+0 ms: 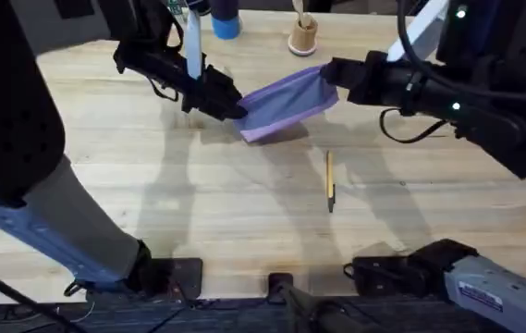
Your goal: Unzip the bag, pick up the pens from the table one at a time and place them inside, then zip the bag closed.
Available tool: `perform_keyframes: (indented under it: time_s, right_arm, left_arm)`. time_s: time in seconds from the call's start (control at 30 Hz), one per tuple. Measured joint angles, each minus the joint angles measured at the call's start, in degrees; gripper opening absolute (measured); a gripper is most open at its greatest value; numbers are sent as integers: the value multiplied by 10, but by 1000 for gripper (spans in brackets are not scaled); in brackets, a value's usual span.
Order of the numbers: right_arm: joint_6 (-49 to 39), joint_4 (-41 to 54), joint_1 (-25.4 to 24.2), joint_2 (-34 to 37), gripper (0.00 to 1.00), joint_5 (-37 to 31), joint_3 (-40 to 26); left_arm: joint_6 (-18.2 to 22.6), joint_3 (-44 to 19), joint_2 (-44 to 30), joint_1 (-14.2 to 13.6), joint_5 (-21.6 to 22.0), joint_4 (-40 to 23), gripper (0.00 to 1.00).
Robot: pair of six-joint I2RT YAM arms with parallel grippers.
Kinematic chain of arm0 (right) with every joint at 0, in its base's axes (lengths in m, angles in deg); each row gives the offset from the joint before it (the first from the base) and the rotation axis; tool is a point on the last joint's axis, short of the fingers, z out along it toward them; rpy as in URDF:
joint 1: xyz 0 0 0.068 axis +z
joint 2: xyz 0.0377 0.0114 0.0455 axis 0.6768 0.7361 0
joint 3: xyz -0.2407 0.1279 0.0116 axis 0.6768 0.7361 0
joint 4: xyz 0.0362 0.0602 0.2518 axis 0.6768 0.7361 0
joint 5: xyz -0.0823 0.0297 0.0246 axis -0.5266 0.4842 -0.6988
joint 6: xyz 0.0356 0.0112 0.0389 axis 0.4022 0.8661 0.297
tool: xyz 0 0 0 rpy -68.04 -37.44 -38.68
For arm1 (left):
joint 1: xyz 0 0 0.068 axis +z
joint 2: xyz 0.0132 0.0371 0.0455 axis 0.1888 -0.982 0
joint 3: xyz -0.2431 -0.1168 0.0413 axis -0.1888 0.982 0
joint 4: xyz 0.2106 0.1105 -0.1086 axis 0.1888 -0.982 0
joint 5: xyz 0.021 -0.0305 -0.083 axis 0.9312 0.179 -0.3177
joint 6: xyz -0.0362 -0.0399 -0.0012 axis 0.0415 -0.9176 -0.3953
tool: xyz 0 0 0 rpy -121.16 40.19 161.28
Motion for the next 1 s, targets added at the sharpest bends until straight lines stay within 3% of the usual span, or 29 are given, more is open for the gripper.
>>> perform_keyframes:
  time_s: [0.43, 1.0]
  right_arm:
    - [19, 6, 3, -2, 32, 4, 1]
    - [83, -73, 136, 86, 32, -72, -2]
  left_arm:
    - [0, 0, 0, 1, 6, -1, 42]
    - [0, 0, 0, 22, 66, -5, 41]
